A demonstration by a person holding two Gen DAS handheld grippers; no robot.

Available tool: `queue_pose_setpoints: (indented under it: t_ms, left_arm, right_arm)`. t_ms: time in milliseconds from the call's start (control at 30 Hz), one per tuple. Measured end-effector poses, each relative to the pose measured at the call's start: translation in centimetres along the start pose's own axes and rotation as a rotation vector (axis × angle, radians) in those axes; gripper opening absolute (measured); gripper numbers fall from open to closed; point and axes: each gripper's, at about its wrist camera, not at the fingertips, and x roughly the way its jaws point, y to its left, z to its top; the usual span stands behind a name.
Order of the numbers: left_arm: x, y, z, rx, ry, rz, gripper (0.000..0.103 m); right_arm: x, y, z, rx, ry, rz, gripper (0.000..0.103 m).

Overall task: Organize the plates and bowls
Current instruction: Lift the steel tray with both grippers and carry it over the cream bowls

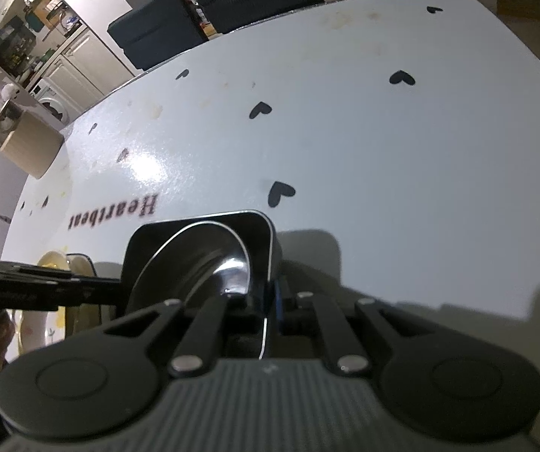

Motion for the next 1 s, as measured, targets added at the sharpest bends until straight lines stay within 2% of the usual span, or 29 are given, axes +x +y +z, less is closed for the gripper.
queue_pose_setpoints:
  t_ms: [167,333,767,1000]
  left_arm:
    - [-0.1,0.3,0.2,-0.013,-0.007,-0.027,0.01]
    - [-0.8,0.3,0.4,-0.025,-0.05,-0.04,0.01]
    - [-6.7,0.1,0.6,-0.039,-0.21,-0.069,0.009]
    - [-11.2,1.2,-0.9,-0.052,-0.284,-0.08,0.009]
  right_arm:
    - [-0.6,-0.3,-0.3,0.015,0.003,0.016,0.006]
    - [-0.9,-0.4,-0.5,0.02,-0.002,0.021,0.006]
    - [-4.2,0.7,-0.1,0.053,-0.154,0.118,0.006]
    - [-5.2,3.5,0.4,0.03,-0.221,0.186,0.006]
